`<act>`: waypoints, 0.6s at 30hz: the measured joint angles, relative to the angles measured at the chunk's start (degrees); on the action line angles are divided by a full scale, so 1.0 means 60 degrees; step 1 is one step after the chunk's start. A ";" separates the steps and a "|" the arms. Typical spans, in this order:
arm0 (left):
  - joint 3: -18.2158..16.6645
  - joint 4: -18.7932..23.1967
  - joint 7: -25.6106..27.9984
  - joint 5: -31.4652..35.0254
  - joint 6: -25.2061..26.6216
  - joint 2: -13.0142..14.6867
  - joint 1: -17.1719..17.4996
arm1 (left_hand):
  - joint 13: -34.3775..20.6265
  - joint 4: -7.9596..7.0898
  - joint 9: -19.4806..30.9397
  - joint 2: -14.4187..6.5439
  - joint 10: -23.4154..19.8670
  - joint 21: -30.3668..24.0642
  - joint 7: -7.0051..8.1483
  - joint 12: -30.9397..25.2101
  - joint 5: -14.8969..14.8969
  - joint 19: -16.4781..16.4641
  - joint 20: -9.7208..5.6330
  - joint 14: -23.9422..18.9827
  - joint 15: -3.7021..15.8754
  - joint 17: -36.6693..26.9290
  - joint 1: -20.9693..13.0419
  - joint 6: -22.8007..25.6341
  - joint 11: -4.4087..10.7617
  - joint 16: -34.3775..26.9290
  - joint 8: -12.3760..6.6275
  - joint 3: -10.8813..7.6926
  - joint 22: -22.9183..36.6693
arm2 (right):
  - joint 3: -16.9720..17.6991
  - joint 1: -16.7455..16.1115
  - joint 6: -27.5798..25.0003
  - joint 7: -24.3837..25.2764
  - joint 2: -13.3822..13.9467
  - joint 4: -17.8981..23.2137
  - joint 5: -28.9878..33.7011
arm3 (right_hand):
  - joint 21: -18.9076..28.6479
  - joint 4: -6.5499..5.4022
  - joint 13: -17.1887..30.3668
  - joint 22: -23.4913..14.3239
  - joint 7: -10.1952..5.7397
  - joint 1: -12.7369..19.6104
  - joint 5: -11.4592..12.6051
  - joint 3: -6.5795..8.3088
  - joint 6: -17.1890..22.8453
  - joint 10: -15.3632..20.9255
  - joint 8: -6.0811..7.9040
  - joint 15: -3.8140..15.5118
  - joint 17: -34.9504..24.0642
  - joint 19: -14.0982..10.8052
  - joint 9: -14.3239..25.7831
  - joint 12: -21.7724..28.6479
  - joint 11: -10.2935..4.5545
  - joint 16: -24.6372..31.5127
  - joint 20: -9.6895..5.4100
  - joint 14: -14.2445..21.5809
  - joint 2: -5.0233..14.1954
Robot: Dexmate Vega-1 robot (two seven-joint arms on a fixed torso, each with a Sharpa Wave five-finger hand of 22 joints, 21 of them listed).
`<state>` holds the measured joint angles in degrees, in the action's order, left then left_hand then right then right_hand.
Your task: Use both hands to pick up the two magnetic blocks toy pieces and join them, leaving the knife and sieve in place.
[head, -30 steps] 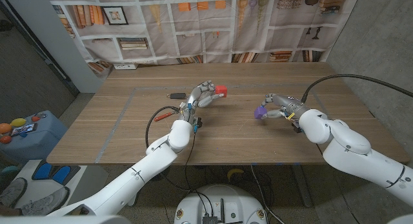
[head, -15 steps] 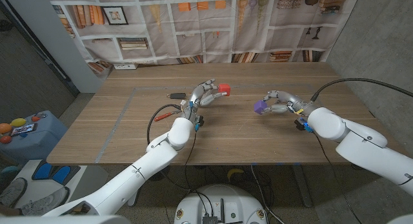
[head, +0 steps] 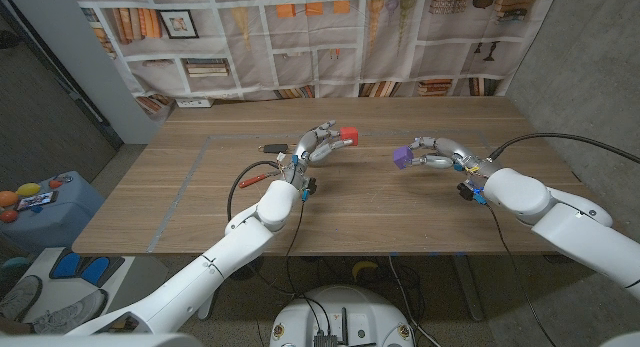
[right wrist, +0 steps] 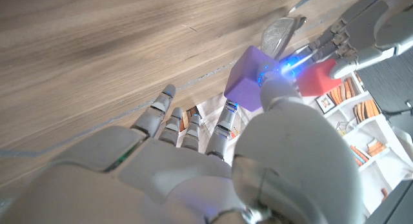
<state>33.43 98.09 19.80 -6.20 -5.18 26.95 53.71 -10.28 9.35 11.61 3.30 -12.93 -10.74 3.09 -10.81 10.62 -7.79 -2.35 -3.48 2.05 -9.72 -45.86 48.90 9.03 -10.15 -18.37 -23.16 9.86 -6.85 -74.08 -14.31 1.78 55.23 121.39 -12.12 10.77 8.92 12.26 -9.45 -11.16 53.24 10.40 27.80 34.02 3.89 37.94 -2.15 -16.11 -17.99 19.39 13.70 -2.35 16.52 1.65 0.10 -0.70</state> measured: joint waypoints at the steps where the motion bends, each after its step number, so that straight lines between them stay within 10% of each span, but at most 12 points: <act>1: -0.0002 0.0000 -0.0004 -0.0017 -0.0008 0.0000 0.0001 | 0.0000 0.0000 0.0000 -0.0001 0.0011 0.0000 0.0015 0.0000 0.0000 0.0000 0.0000 0.0000 0.0000 0.0000 0.0000 -0.0015 0.0011 0.0000 0.0001 0.0000 0.0000 | 0.0010 -0.0005 0.0048 0.0001 -0.0014 -0.0020 -0.0051 | 0.0000 -0.0014 0.0000 0.0000 0.0000 0.0000 0.0000 -0.0014 0.0000 0.0000 0.0000 0.0000 0.0001 0.0000 0.0000 0.0000 0.0000 0.0000 0.0000 0.0000 0.0000; 18: -0.0073 -0.0101 -0.0821 -0.0909 -0.0424 0.0042 -0.0017 | 0.0001 -0.0023 -0.0003 -0.0066 0.0011 0.0000 0.0016 0.0000 0.0035 0.0051 0.0051 0.0000 0.0000 0.0000 0.0063 -0.0015 0.0012 -0.0001 0.0082 0.0053 0.0001 | -0.0102 0.0146 0.1977 -0.0346 -0.0471 -0.1140 -0.2107 | 0.0000 -0.0025 0.0001 0.0000 0.0000 0.0051 0.0038 -0.0080 0.0000 0.0070 0.0000 0.0000 -0.0046 0.0069 -0.0001 0.0000 0.0070 0.0001 -0.0070 0.0001 0.0051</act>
<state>32.99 97.48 14.87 -11.65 -7.72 27.20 53.61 -10.28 9.22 11.59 2.90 -12.87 -10.74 3.18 -10.81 10.84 -7.49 -2.05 -3.48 2.05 -9.72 -45.48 48.81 9.10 -10.15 -17.88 -22.85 9.86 -7.46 -73.20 -2.45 -0.30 52.40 114.55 -24.77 10.78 8.78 12.27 -9.45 -11.16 53.55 10.63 27.33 34.01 4.31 37.94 -2.15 -16.38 -17.57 19.39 13.70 -1.93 16.52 1.23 0.10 -0.40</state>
